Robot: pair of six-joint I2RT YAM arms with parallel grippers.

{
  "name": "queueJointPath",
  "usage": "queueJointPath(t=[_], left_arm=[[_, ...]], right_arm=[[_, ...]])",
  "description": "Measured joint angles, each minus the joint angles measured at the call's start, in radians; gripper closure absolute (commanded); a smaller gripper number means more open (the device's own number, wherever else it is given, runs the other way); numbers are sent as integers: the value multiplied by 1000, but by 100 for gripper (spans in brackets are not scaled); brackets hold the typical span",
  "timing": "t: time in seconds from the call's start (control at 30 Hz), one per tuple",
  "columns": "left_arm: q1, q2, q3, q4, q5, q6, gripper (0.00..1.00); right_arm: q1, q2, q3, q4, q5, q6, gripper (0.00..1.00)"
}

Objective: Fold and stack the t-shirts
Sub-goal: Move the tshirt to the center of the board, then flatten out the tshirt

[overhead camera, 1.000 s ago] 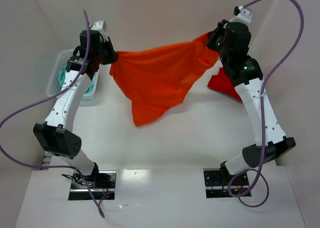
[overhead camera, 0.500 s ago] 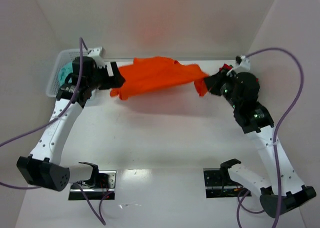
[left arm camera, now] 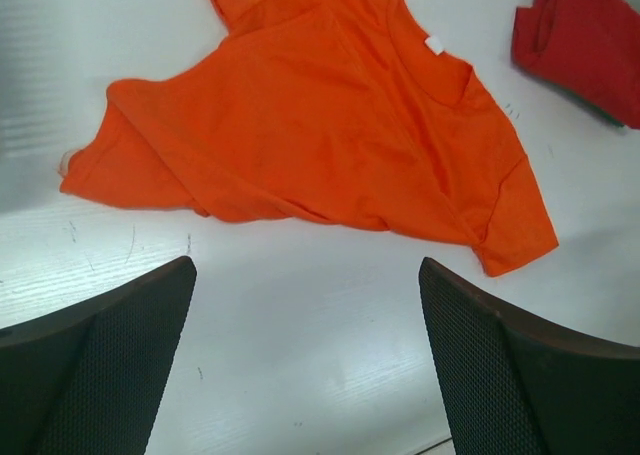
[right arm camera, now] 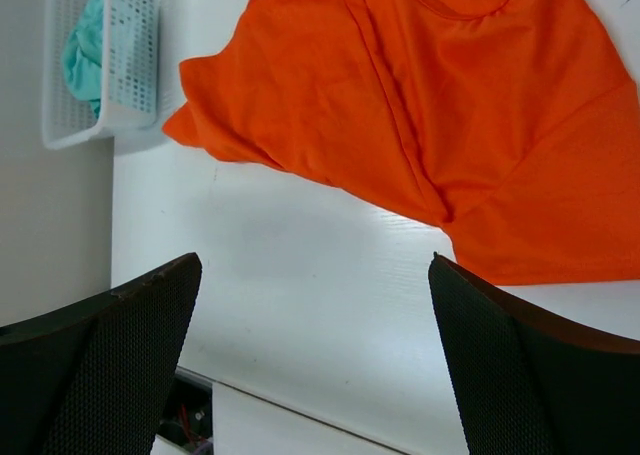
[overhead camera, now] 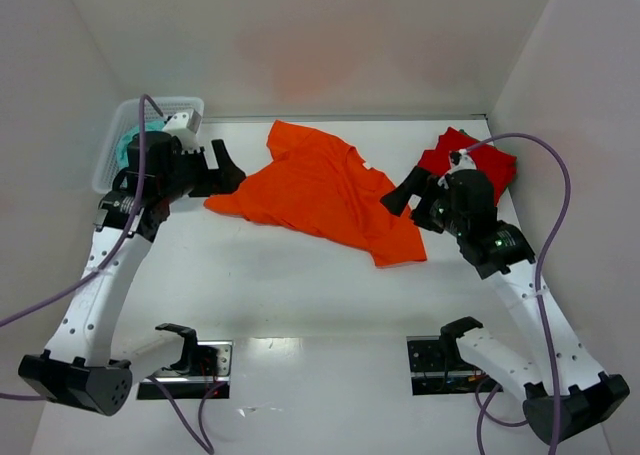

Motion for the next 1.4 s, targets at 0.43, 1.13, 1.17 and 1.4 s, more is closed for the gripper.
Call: queueJointPath(t=[0.43, 1.13, 1.17, 1.4], left_arm=[[-13, 336, -19, 94, 22, 8, 0], [-241, 1236, 830, 256, -258, -44, 3], [-249, 1273, 863, 255, -288, -54, 3], [-285, 1568, 1267, 141, -414, -85, 3]], right_arm=[[0, 109, -118, 126, -2, 1, 0], [0, 250, -136, 248, 29, -6, 0], [-1, 250, -136, 250, 29, -6, 0], [-15, 250, -136, 248, 30, -8, 0]])
